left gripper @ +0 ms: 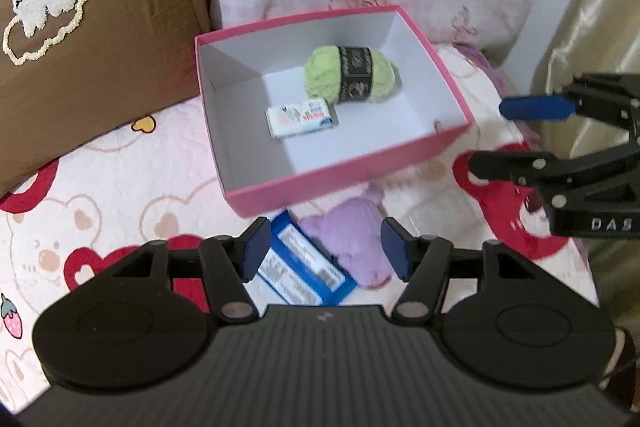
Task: Organize objects
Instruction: 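Withdraw the left tool and move toward the orange sponge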
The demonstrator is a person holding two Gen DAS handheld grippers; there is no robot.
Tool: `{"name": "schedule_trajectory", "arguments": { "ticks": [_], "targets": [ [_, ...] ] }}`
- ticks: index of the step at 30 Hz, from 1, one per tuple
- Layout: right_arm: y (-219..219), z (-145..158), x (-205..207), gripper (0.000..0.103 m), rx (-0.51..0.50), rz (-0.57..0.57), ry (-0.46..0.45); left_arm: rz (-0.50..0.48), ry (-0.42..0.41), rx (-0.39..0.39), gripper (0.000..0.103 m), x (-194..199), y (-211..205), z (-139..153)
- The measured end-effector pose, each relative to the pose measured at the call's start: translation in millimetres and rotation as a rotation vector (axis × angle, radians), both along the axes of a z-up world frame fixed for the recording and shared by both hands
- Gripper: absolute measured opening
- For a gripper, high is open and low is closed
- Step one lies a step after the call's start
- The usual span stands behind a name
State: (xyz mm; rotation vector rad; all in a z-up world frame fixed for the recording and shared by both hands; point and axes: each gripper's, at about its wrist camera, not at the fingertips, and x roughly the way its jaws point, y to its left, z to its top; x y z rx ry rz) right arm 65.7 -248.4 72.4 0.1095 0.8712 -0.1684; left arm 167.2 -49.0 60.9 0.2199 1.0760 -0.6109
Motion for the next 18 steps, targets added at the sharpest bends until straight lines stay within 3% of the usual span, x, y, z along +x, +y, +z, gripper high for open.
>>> {"name": "schedule_trajectory", "arguments": {
  "ticks": [4, 7, 8, 18],
  "targets": [
    [9, 5, -15, 0.067, -0.026, 0.014, 0.003, -0.031, 0.015, 0.009, 0.061, -21, 5, 4],
    [14, 11, -25, 0.088, -0.031, 0.009, -0.007, -0.057, 0.003, 0.013, 0.067, -35, 8, 5],
    [15, 12, -28, 0.091, -0.036, 0.0, -0.007, -0.059, -0.007, 0.022, 0.069, -39, 9, 4],
    [22, 12, -59, 0.091, -0.025, -0.023, 0.007, -0.07, 0.03, 0.039, 0.073, -68, 22, -4]
  ]
}}
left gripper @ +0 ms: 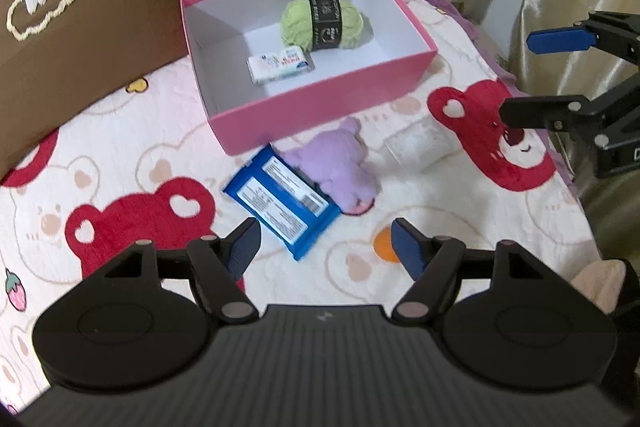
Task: Organize objects
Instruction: 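Withdraw the left tool and move toward the orange sponge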
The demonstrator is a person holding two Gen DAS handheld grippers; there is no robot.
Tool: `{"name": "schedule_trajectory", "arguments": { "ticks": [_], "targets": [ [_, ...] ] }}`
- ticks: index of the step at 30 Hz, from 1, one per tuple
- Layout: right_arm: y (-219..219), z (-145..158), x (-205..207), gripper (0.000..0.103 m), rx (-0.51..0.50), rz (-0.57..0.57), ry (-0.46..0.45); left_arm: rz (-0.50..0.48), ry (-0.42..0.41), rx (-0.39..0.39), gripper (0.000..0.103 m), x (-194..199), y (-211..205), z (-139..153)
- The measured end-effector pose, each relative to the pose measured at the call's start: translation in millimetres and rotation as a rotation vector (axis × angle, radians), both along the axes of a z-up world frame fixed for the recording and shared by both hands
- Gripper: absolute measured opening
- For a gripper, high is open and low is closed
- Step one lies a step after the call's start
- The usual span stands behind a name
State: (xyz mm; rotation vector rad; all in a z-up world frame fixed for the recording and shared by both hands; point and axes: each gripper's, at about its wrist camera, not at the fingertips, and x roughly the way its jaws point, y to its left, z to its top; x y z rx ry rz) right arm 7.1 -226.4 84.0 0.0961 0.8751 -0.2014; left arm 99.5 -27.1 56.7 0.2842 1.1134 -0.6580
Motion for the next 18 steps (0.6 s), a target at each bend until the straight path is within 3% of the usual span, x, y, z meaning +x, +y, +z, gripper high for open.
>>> {"name": "schedule_trajectory", "arguments": {
  "ticks": [11, 18],
  "targets": [
    [14, 6, -28, 0.091, -0.037, 0.09, 0.005, -0.058, 0.029, -0.029, 0.088, -31, 0, 9],
    [20, -19, -50, 0.091, -0.072, 0.11, -0.005, -0.043, 0.063, -0.042, 0.09, -38, 3, -16]
  ]
}}
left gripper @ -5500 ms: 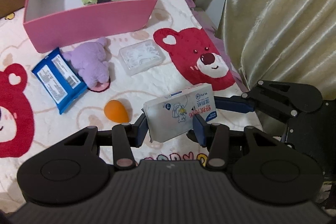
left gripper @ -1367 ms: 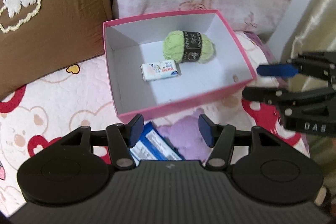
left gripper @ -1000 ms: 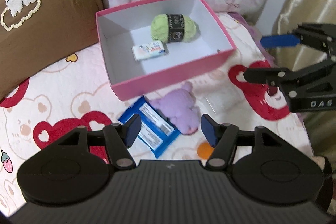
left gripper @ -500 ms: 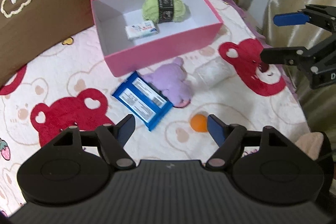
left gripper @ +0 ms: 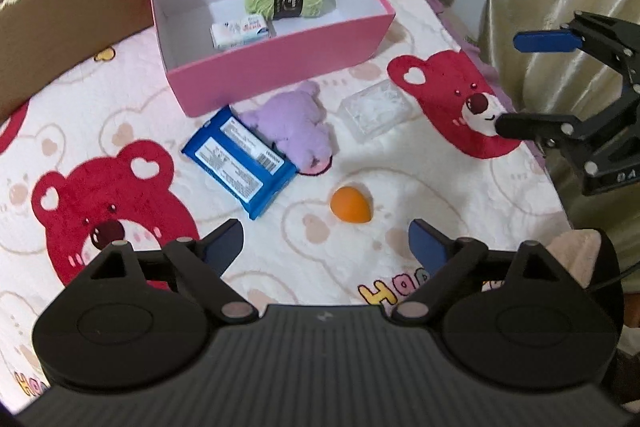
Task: Organize objects
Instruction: 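Withdraw the left tool and move toward the orange sponge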
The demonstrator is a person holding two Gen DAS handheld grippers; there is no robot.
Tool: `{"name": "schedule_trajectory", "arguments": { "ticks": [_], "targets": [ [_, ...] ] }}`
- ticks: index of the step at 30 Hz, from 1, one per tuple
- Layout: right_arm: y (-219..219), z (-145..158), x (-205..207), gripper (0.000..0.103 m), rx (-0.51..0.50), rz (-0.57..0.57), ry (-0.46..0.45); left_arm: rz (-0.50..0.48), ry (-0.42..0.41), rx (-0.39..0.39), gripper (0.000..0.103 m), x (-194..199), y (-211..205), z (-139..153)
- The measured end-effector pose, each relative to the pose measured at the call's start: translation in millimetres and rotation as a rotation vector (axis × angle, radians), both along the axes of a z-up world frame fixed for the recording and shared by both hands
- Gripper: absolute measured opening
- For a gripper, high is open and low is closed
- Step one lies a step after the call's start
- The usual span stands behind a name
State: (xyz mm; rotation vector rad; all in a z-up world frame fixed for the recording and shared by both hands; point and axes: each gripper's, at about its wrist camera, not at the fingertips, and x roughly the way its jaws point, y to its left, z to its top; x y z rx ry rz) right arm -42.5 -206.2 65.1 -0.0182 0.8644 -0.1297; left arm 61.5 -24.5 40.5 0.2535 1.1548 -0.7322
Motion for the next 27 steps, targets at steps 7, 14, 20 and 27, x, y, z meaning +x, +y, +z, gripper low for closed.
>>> {"name": "schedule_trajectory", "arguments": {
  "ticks": [7, 14, 20, 27],
  "targets": [
    [10, -31, -17, 0.091, 0.064, 0.089, 0.003, -0.005, -0.012, 0.001, 0.09, -6, 0, -34],
    [27, -75, -15, 0.091, 0.004, 0.112, -0.03, 0.06, 0.04, -0.069, 0.088, 4, -2, -64],
    [31, -110, -7, 0.091, 0.025, 0.127, -0.002, 0.087, 0.052, -0.09, 0.088, 7, -4, -76],
    [42, -130, 5, 0.091, 0.067, 0.172, 0.013, 0.093, 0.046, -0.123, 0.087, 6, -17, -86]
  ]
}}
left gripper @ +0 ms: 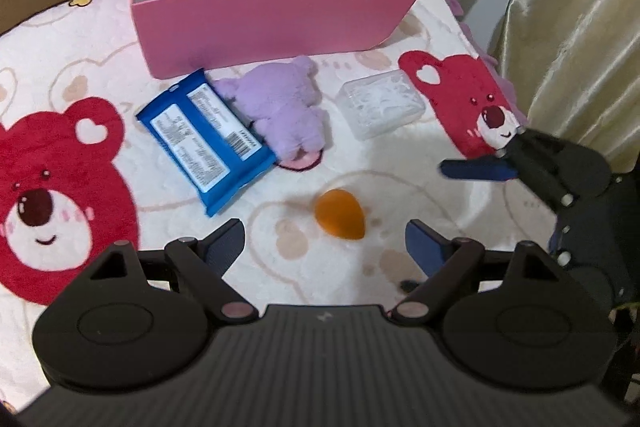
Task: Organize objects
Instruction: 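Withdraw the left tool and move toward the orange sponge, then close the left tool on the orange sponge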
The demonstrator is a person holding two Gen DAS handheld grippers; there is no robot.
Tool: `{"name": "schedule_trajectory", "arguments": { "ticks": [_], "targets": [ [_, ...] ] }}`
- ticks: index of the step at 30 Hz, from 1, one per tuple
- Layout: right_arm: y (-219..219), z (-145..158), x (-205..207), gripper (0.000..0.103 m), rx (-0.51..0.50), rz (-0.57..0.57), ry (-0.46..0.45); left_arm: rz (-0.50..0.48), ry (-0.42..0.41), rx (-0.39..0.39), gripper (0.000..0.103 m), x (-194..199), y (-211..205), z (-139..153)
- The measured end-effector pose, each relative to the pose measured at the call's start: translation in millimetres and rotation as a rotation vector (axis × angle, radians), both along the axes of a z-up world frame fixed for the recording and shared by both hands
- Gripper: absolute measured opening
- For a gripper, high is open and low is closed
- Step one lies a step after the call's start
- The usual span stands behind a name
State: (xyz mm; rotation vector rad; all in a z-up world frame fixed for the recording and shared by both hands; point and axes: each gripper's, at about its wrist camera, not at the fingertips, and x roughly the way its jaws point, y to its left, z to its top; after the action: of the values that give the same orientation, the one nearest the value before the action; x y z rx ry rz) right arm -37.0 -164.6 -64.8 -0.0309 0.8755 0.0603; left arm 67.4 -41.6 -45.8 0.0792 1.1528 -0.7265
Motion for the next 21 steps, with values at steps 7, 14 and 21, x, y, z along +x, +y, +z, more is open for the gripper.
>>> {"name": "schedule_trajectory", "arguments": {
  "ticks": [7, 14, 21],
  "targets": [
    [-4, -23, 16, 0.091, 0.055, -0.019, 0.016, -0.011, 0.02, -0.007, 0.087, 1, -15, -22],
    [-6, -53, 22, 0.091, -0.006, -0.052, 0.004, 0.038, 0.046, -0.062, 0.083, 4, -14, -54],
    [-4, -65, 23, 0.091, 0.022, -0.019, -0.011, 0.062, 0.041, -0.078, 0.078, 8, -14, -77]
  ]
}}
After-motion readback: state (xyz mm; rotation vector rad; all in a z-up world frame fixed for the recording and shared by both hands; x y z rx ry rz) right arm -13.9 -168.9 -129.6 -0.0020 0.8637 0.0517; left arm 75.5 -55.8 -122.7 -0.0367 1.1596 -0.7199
